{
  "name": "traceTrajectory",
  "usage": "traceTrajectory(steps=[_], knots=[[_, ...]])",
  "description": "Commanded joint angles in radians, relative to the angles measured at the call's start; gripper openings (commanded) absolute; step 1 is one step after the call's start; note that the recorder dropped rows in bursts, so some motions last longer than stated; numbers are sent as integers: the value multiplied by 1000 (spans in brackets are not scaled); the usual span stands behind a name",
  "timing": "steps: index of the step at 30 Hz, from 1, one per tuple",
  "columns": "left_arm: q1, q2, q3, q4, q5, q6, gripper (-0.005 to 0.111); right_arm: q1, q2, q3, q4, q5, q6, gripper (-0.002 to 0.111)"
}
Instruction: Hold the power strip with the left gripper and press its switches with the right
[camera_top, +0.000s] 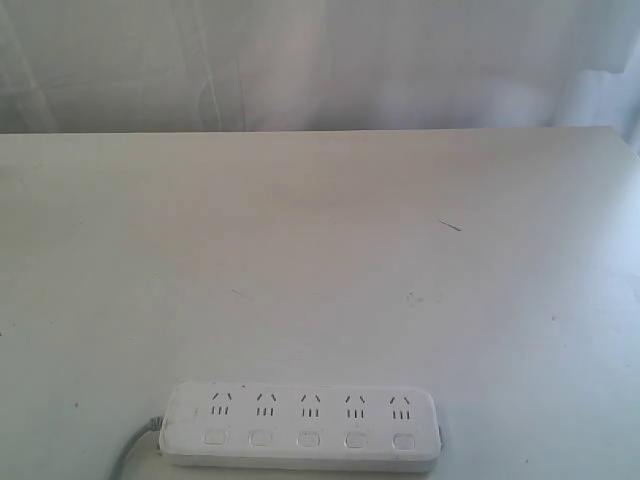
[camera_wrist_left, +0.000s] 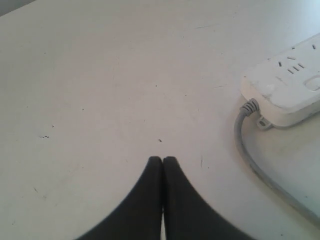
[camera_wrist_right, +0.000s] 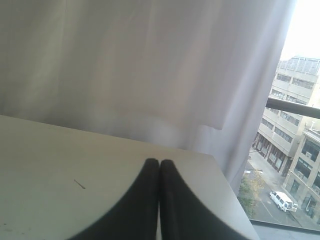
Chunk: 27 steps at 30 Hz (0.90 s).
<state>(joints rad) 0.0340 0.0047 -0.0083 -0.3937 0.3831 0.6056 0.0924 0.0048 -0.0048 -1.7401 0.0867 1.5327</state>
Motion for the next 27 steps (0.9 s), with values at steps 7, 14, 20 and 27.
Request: traceTrajectory(steps=[7, 14, 20, 27], knots=[[5, -5, 7, 4, 38, 0, 0, -6, -5, 5, -4, 8, -12, 0], [5, -5, 7, 4, 38, 0, 0, -6, -5, 5, -4, 39, -38, 0], [5, -5, 7, 4, 38, 0, 0, -6, -5, -7, 197, 21, -274, 0], [5, -5, 7, 4, 38, 0, 0, -6, -5, -83, 1109, -125, -1162, 0]])
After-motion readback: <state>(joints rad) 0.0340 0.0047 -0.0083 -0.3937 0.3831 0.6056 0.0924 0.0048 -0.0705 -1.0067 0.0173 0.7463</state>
